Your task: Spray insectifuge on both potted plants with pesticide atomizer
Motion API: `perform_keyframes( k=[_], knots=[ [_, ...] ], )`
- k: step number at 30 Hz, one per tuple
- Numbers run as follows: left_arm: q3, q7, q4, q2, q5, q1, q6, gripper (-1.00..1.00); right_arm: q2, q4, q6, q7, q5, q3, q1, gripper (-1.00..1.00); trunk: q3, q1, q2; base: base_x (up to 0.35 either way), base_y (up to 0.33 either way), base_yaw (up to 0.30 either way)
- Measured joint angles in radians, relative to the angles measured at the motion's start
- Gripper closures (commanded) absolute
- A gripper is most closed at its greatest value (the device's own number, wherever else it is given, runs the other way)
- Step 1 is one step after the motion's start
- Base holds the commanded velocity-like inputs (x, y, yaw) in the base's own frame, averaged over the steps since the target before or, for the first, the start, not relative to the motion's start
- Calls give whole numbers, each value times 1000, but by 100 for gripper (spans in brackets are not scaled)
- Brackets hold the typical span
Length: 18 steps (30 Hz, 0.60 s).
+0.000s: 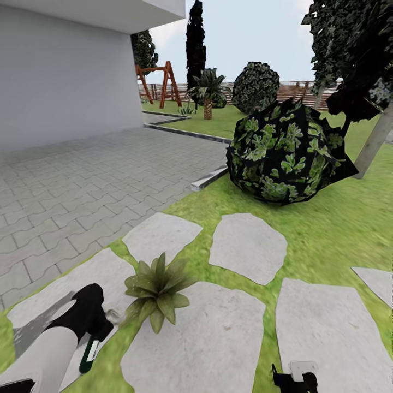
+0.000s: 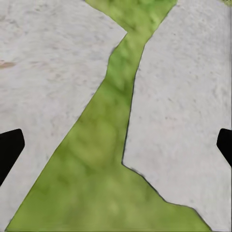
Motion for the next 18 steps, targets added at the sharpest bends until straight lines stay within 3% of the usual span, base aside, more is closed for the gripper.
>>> perform_keyframes(
  k=[3,6,8,10,12,14,18],
  knots=[
    [-3,-9,-8,3,5,-2,2,100,0,0,0,0,0,0,0,-100,0,0,0,164,-256,20],
    [-6,-76,-10,12,0,-8,0,100,0,0,0,0,0,0,0,-100,0,0,0,148,-255,173],
    [-15,-217,-15,63,-65,-17,-7,100,1,-1,0,0,0,0,0,-100,0,0,0,139,-255,259],
    [-33,-313,-20,91,-141,-32,-7,100,1,-1,0,0,0,0,0,-100,0,0,0,130,-255,270],
    [-49,-483,-57,111,-262,-68,-12,100,1,-1,0,0,0,0,0,-100,0,0,0,122,-256,275],
    [-51,-558,-102,117,-312,-78,-15,100,1,-1,0,0,0,0,0,-100,0,0,0,123,-256,276],
    [-53,-599,-184,110,-344,-90,-18,100,1,-1,0,0,0,0,0,-100,0,0,0,142,-256,191]
  ],
)
